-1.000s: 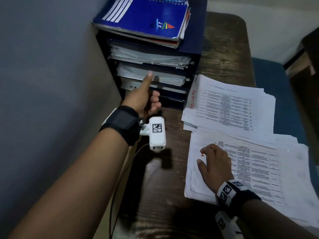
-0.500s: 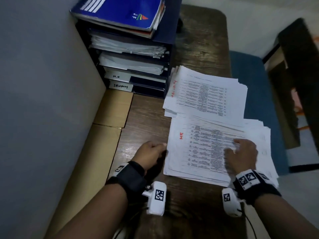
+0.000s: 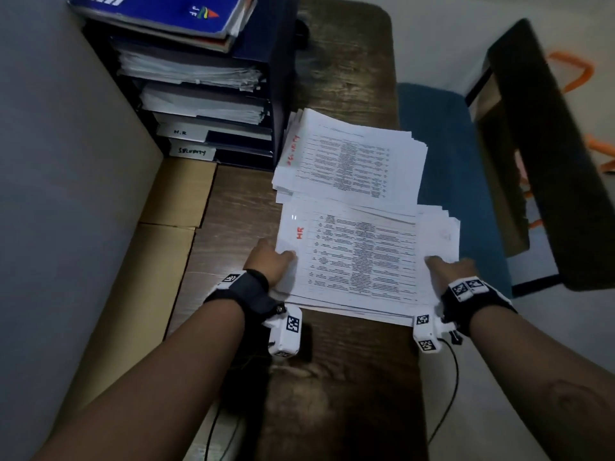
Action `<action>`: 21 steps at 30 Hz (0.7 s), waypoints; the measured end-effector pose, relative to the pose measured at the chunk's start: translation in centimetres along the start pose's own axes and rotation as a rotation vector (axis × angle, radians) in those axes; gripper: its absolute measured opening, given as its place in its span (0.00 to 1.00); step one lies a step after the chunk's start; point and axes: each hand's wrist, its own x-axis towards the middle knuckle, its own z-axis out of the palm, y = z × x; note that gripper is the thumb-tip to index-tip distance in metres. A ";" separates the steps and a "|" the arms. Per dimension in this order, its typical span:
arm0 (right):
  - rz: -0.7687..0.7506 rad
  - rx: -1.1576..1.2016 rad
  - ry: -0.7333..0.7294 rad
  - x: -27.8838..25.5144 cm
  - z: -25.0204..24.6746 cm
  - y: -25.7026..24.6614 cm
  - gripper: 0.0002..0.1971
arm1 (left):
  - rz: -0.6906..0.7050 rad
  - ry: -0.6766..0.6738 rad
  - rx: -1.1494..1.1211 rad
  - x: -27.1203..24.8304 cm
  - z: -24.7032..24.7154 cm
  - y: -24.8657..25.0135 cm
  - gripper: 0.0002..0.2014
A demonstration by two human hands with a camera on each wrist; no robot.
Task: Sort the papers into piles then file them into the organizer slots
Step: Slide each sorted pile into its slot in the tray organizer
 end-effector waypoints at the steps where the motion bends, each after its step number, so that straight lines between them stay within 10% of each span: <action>1: 0.001 -0.038 -0.016 0.0 0.1 0.2 0.39 | -0.014 0.020 0.001 -0.1 0.1 -0.1 0.28; 6: -0.074 0.052 -0.074 -1.4 0.1 0.7 0.29 | -0.070 0.061 0.042 -0.8 1.1 -0.3 0.28; 13: -0.083 0.194 -0.569 -1.5 -2.2 3.9 0.13 | -0.127 -0.136 -0.189 -3.0 -1.8 -2.5 0.09; 16: -0.104 0.245 -0.768 -2.2 -1.8 5.0 0.20 | -0.062 -0.231 -0.302 -4.6 -3.1 -4.5 0.18; 21: -0.280 0.442 -0.656 -5.2 -1.7 2.6 0.23 | 0.050 -0.058 -0.501 -6.9 -5.6 -5.1 0.21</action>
